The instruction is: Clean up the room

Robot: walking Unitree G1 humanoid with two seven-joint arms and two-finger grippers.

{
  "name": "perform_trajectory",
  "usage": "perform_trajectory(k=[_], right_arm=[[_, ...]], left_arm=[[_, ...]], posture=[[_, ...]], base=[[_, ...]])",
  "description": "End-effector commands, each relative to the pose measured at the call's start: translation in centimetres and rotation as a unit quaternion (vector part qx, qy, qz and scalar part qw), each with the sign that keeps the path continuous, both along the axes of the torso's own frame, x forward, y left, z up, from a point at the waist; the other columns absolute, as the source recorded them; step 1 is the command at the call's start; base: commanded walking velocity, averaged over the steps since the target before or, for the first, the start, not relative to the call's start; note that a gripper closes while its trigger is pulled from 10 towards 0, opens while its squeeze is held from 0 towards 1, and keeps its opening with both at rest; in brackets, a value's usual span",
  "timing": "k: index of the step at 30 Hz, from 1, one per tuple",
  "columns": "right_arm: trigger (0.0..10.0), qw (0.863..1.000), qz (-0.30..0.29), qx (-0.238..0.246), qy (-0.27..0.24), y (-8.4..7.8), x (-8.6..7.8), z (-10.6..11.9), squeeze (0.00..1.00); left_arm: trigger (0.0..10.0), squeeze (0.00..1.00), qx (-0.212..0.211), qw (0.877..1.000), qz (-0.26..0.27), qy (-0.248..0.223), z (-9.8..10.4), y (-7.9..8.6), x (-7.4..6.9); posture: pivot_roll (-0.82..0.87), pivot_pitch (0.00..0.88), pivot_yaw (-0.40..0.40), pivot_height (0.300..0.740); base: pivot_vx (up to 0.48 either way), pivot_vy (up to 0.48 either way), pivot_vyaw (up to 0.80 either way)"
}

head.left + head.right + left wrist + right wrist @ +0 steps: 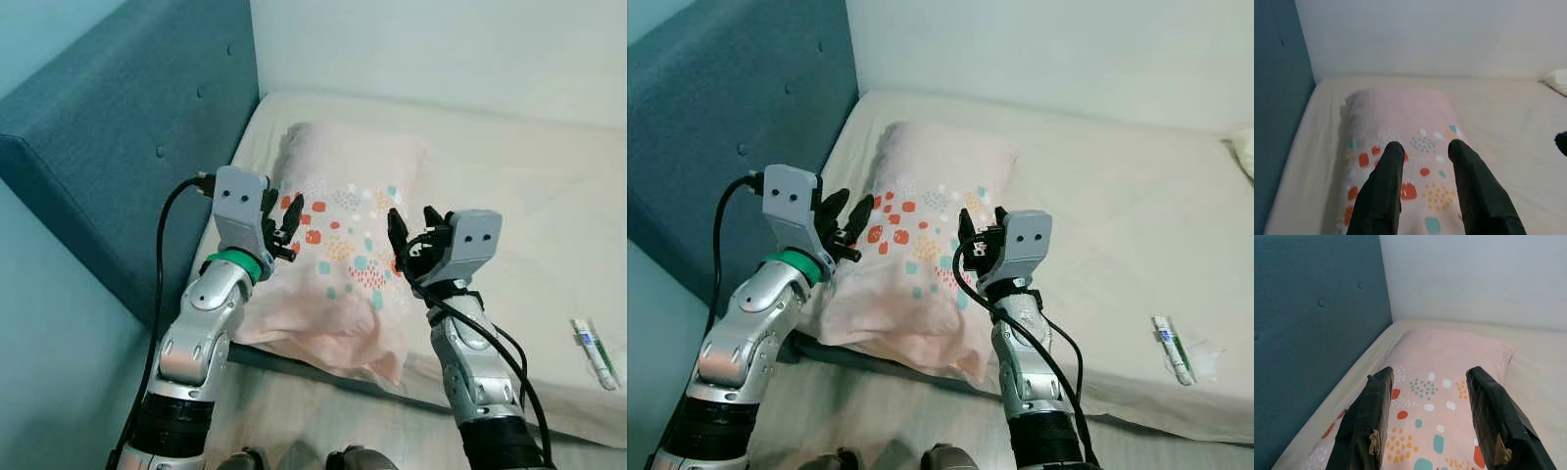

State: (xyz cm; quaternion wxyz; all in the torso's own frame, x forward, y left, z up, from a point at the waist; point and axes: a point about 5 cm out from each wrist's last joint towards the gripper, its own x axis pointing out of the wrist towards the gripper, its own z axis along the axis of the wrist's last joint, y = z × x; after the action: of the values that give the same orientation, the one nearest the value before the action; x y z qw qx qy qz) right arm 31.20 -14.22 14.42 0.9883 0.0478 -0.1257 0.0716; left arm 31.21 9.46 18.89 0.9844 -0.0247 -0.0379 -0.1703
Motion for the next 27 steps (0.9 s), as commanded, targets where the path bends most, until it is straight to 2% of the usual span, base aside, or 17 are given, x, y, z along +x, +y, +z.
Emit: perform_trajectory(k=[1, 6, 19, 27], right_arm=[[10.0, 1.000, 0.001, 0.003, 0.013, 0.01, -0.26, -0.58, 0.00], [10.0, 1.000, 0.001, 0.002, 0.014, -0.02, -0.25, -0.59, 0.00], [10.0, 1.000, 0.003, 0.009, 0.018, 0.05, -0.25, -0.69, 0.00], [10.0, 1.000, -0.001, 0.011, 0.024, -0.08, -0.24, -0.83, 0.00]], left_arm=[[10.0, 0.00, -0.005, 1.000, -0.007, 0.023, -0.84, -0.14, -0.18], [10.0, 0.00, -0.022, 0.999, -0.014, 0.032, -0.90, -0.24, -0.25], [10.0, 0.00, -0.005, 1.000, -0.018, 0.019, -0.87, -0.34, -0.37], [10.0, 0.00, -0.008, 1.000, -0.023, 0.017, -0.75, -0.38, -0.41]], posture=[[-0.09, 0.062, 0.046, 0.710], [-0.09, 0.064, 0.046, 0.710], [-0.09, 0.066, 0.048, 0.710], [-0.09, 0.066, 0.051, 0.710]], base=[[0.000, 0.000, 0.00], [0.000, 0.000, 0.00], [0.000, 0.000, 0.00], [0.000, -0.130, -0.76]])
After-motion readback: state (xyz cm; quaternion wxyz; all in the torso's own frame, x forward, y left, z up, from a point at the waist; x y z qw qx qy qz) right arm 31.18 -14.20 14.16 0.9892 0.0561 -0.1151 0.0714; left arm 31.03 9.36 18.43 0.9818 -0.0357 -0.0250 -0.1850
